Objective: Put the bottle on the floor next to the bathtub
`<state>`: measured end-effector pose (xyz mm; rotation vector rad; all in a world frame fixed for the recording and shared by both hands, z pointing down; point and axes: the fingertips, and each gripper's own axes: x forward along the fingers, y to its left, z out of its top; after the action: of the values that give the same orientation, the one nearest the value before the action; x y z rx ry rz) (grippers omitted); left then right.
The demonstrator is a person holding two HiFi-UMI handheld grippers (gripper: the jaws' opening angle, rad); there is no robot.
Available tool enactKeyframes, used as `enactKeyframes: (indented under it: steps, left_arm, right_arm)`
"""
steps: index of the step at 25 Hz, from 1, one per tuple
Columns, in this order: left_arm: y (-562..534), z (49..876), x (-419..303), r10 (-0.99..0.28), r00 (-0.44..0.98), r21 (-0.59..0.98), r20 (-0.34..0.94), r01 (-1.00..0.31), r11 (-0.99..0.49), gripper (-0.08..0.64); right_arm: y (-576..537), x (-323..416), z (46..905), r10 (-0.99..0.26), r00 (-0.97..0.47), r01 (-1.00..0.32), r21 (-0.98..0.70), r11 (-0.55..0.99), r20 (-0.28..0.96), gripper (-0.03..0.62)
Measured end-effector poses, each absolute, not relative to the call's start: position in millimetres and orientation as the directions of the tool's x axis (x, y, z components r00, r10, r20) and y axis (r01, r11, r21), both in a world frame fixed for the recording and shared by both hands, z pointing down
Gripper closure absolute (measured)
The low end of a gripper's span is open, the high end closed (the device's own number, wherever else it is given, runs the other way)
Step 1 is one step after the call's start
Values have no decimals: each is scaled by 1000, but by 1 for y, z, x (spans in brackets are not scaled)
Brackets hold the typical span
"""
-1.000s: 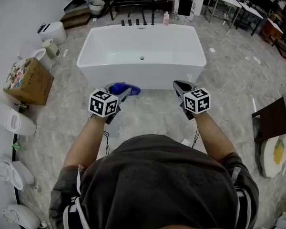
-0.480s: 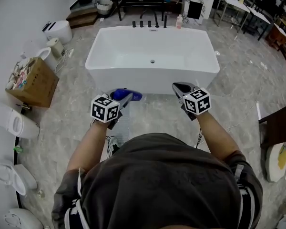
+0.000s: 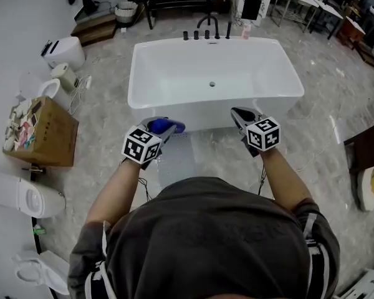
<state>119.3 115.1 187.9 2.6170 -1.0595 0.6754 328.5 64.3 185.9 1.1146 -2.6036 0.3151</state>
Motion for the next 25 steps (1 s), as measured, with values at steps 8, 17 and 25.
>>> enactKeyframes:
  steps: [8, 17, 25]
  left_arm:
    - [53, 196, 60, -558, 654, 103, 511, -691, -715, 422]
    - [-9, 234, 50, -570, 576, 79, 585, -741, -667, 422]
    - [-65, 274, 32, -563, 438, 17, 701, -799, -601, 422]
  right_arm:
    - [25, 286, 211, -680, -616, -771, -129, 623, 398, 600]
    - [-50, 259, 239, -602, -693, -695, -146, 704, 396, 600]
    - [-112, 225, 257, -474, -787, -557, -124, 821, 396, 600]
